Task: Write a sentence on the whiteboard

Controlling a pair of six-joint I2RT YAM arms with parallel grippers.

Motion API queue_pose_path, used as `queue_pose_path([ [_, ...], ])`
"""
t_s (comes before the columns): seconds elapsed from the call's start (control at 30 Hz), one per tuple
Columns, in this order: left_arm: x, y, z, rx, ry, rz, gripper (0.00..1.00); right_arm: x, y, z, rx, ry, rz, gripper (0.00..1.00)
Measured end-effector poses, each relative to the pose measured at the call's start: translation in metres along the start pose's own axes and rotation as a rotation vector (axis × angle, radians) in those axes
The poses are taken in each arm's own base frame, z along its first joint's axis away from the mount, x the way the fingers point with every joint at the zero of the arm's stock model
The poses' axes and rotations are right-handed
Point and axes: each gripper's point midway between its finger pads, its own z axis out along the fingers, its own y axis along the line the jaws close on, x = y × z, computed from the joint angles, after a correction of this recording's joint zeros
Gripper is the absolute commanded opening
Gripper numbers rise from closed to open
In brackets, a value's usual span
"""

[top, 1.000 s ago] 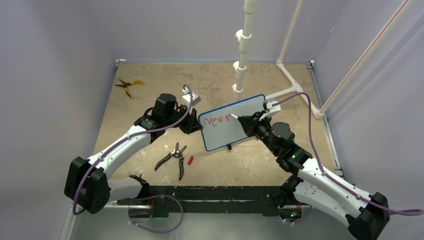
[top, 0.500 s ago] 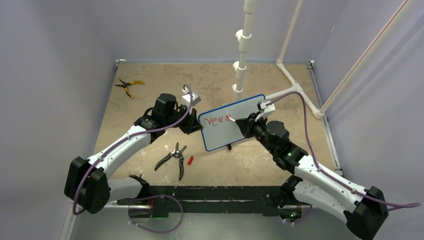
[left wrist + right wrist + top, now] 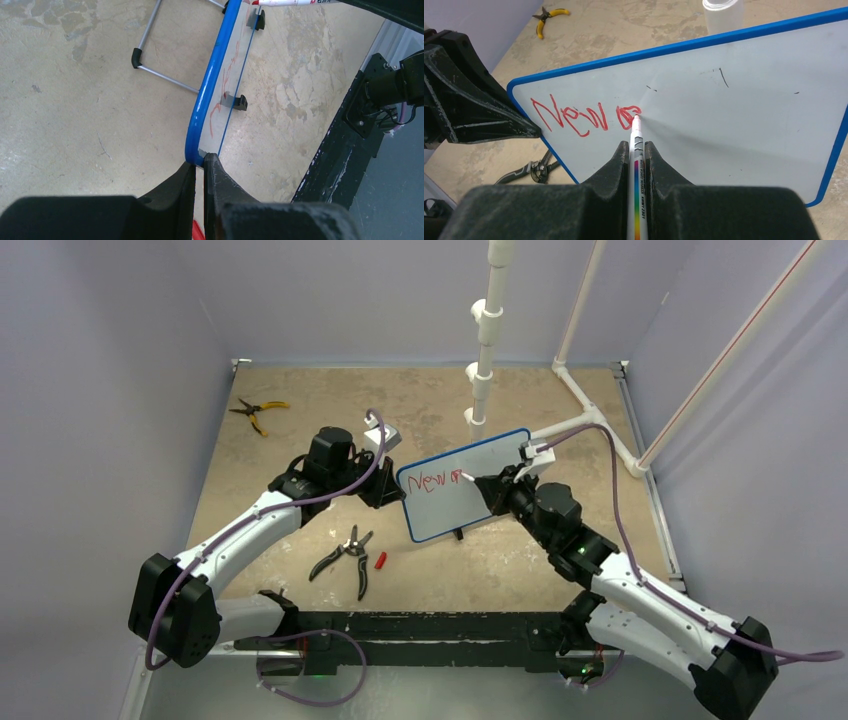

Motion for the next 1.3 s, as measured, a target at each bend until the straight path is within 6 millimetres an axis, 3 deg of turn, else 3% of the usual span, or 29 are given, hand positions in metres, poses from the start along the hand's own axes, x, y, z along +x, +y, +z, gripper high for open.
queue_pose_path([
  [0.87, 0.0, 0.0, 0.0, 0.0, 0.0, 0.0, 0.0, -0.006, -0.008, -0.001, 0.047, -0.029, 0.003, 0.0],
  [1.3, 0.0, 0.0, 0.0, 0.0, -0.001, 0.0, 0.0, 0.024, -0.021, -0.006, 0.102, 0.066, 0.059, 0.0],
])
